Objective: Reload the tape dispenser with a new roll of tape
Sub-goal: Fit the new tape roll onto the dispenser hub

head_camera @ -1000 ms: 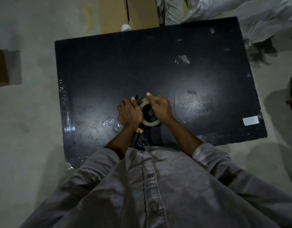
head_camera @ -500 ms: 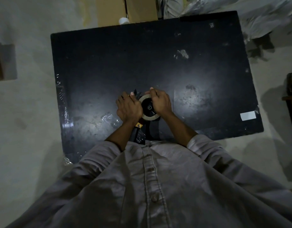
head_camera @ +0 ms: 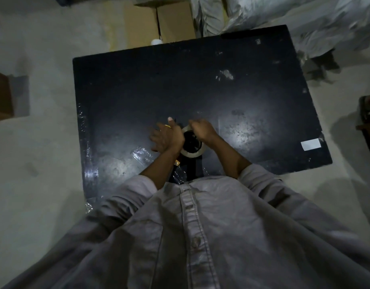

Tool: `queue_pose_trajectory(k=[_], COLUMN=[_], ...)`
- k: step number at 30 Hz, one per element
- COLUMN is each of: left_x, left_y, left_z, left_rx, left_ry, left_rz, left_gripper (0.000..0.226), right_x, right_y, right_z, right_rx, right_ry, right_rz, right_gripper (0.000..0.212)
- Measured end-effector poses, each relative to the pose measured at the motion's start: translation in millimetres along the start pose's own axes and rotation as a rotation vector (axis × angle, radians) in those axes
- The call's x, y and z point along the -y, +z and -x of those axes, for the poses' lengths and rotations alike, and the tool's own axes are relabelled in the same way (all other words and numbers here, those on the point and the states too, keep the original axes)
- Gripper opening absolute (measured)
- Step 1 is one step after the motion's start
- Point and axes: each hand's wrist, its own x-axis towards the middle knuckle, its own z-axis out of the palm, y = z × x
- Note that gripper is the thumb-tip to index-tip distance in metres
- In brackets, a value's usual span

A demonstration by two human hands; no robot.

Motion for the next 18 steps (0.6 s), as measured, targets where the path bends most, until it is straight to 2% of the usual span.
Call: queue_pose_trajectory(k=[3, 5, 9, 18], left_x=[3, 3, 4, 11], left_y=[7, 7, 7, 11], left_z=[3, 2, 2, -2], left_rx=[-0.069, -0.091, -0.104, -0.146], left_ry=[0.032, 0.023, 0.042, 0.050], left_rz=[-0.025, -0.010, -0.002, -0.019], left_gripper=[0.074, 0.075, 0.072, 0.064], right_x=[1, -2, -8, -5], right_y=[-3, -2, 6, 11], right_z=[0, 0, -1, 5], right_rx=[0.056, 0.028, -0.045, -0.152], right_ry=[0.060, 0.109, 0.149, 0.159], right_rz=[-0.022, -0.115, -0.243, -0.195], right_gripper=[0.028, 0.036, 0.033, 0.039])
